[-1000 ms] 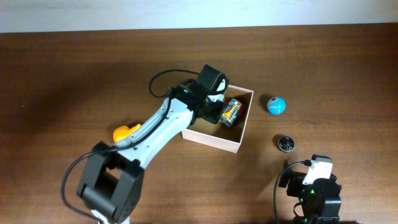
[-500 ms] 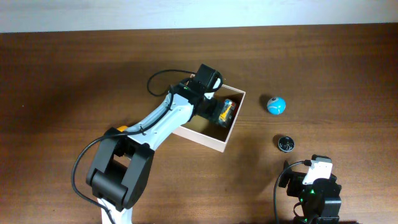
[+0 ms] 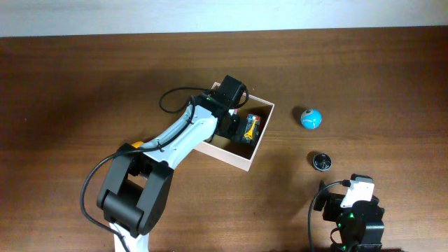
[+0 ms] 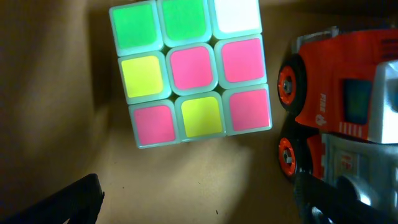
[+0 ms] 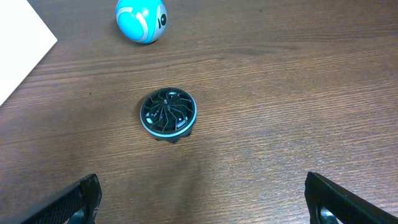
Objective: Pack container
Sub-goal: 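Carry the Rubik's cube with the left gripper into the box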
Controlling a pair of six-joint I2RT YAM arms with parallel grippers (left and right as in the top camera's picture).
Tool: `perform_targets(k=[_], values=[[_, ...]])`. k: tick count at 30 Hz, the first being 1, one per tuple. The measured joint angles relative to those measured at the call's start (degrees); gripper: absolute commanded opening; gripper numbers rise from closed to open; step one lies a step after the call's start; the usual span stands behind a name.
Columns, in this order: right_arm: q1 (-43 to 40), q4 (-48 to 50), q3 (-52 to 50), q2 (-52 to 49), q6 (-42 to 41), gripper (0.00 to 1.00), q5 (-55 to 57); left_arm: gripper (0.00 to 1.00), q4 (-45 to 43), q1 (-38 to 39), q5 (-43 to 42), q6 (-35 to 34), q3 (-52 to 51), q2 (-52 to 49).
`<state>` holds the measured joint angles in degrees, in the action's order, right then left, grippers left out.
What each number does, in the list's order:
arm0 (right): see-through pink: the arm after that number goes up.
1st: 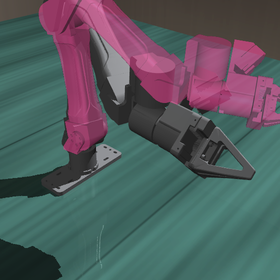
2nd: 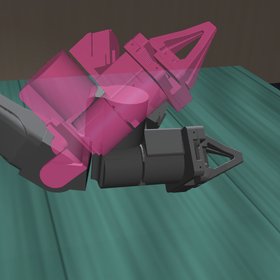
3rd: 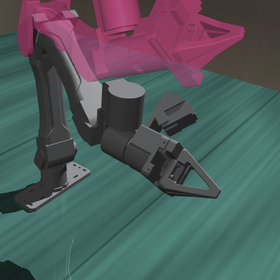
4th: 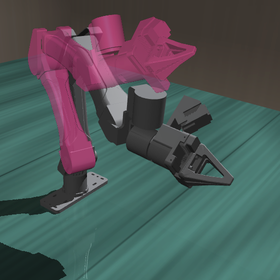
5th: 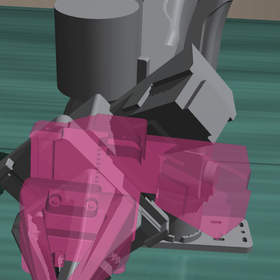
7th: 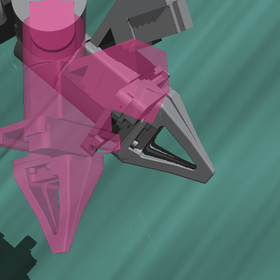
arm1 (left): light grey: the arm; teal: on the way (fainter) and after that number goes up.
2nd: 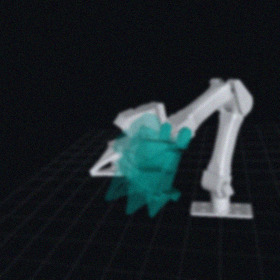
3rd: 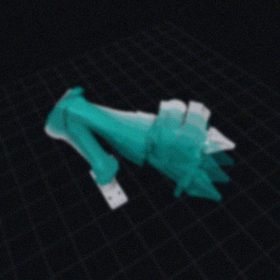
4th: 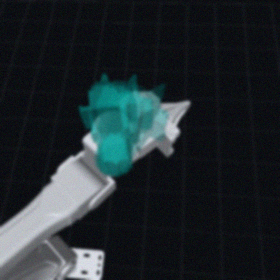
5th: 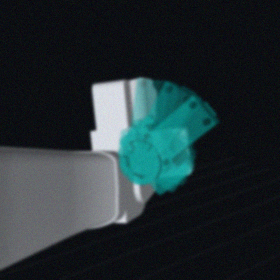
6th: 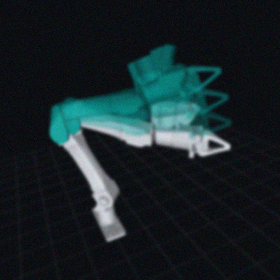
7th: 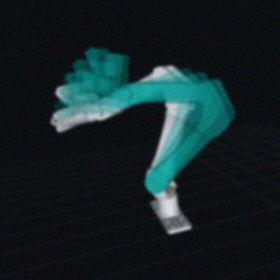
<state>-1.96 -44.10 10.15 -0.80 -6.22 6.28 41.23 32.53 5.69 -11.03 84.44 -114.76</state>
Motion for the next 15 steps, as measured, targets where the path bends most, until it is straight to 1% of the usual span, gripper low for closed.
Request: perform_targets(k=[4,9,12,14,15], values=[[0.0,0.0,0.0,0.0,0.0,0.99,0.0,0.99,0.7,0.0,0.3,-0.5,0.9,1.5],[0.0,0.0,0.0,0.0,0.0,0.99,0.0,0.99,1.1,0.0,0.4,-0.4,2.2,9.2],[0.0,0.0,0.0,0.0,0.0,0.99,0.0,0.99,1.1,0.0,0.6,1.1,3.3,14.7],[0.0,0.0,0.0,0.0,0.0,0.99,0.0,1.00,1.4,0.0,0.8,3.3,3.8,17.5],[0.0,0.0,0.0,0.0,0.0,0.99,0.0,0.91,1.7,0.0,0.6,4.6,4.0,18.4]])
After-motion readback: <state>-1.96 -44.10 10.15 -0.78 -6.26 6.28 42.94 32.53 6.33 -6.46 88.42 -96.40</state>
